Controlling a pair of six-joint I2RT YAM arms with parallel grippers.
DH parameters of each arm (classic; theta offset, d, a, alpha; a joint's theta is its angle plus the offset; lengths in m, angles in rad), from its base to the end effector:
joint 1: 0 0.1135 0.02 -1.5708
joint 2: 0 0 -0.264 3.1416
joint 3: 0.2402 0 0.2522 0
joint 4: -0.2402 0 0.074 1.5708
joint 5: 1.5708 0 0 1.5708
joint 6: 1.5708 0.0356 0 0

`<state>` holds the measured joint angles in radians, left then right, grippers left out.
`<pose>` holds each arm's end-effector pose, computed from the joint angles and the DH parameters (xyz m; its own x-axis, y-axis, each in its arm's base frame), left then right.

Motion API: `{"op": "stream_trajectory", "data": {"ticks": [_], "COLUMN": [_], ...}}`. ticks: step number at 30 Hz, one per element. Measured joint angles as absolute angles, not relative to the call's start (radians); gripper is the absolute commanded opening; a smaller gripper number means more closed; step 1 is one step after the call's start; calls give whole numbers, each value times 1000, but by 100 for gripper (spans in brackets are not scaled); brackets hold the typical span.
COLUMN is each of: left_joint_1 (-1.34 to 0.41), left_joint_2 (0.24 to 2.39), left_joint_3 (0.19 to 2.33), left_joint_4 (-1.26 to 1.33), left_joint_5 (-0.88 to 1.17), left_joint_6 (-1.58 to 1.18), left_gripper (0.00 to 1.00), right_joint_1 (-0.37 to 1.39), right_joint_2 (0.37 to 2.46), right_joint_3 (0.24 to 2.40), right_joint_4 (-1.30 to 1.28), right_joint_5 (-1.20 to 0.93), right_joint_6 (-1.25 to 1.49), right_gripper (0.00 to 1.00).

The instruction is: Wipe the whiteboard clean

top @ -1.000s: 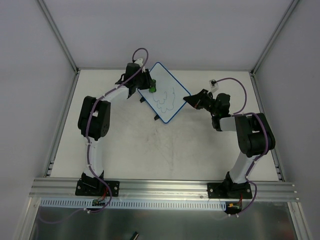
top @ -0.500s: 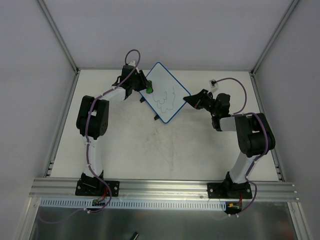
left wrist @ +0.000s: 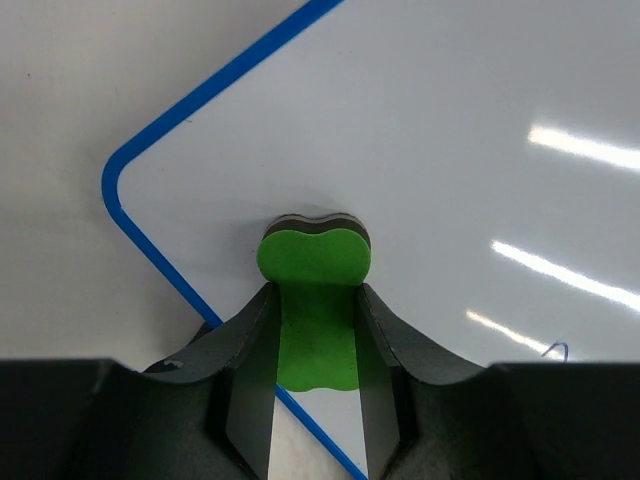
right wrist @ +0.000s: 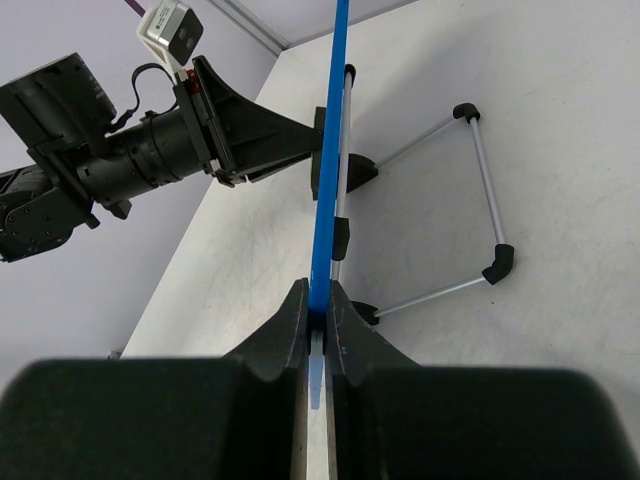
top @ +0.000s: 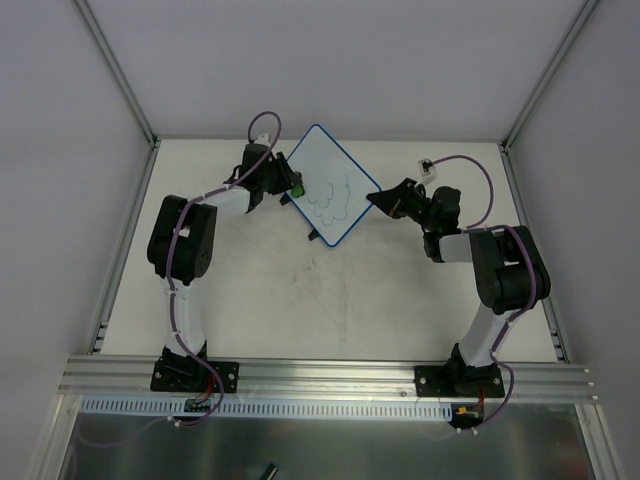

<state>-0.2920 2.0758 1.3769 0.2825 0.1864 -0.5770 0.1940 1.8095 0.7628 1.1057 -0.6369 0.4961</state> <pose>0.4516 -0.1426 0.1888 -0.5675 -0.3892 -0.7256 0.1618 0.8113 -0.5617 0.3486 0.0901 0.1940 -0.3002 0.3310 -0.8946 -0.6761 0.5877 0.4443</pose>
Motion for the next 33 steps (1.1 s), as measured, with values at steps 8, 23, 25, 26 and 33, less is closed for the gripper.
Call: {"op": "stream_trajectory", "data": {"ticks": [8, 23, 25, 26, 33], "left_joint_1": [-392, -559, -579, -587, -615], "left_joint_2": [2025, 2003, 2003, 2004, 2011], "left_joint_3": [1349, 1419, 1432, 1438, 1477], "left_joint_4": [294, 318, 317, 317, 298], "left_joint_5": [135, 167, 181, 191, 232], "left_joint_6": [-496, -331, -308, -298, -241], "left_gripper": [0, 0, 0, 0, 0], "right_joint_1": [190, 183, 183, 183, 184], "right_joint_2": [1813, 1824, 1826, 1826, 1826], "right_joint_3": [763, 763, 763, 763, 763], "right_joint_4": [1106, 1113, 1114, 1114, 1117], "right_joint_5": [-636, -633, -633, -633, -633], "right_joint_6": [496, 509, 511, 511, 511], "right_gripper": [0, 0, 0, 0, 0]}}
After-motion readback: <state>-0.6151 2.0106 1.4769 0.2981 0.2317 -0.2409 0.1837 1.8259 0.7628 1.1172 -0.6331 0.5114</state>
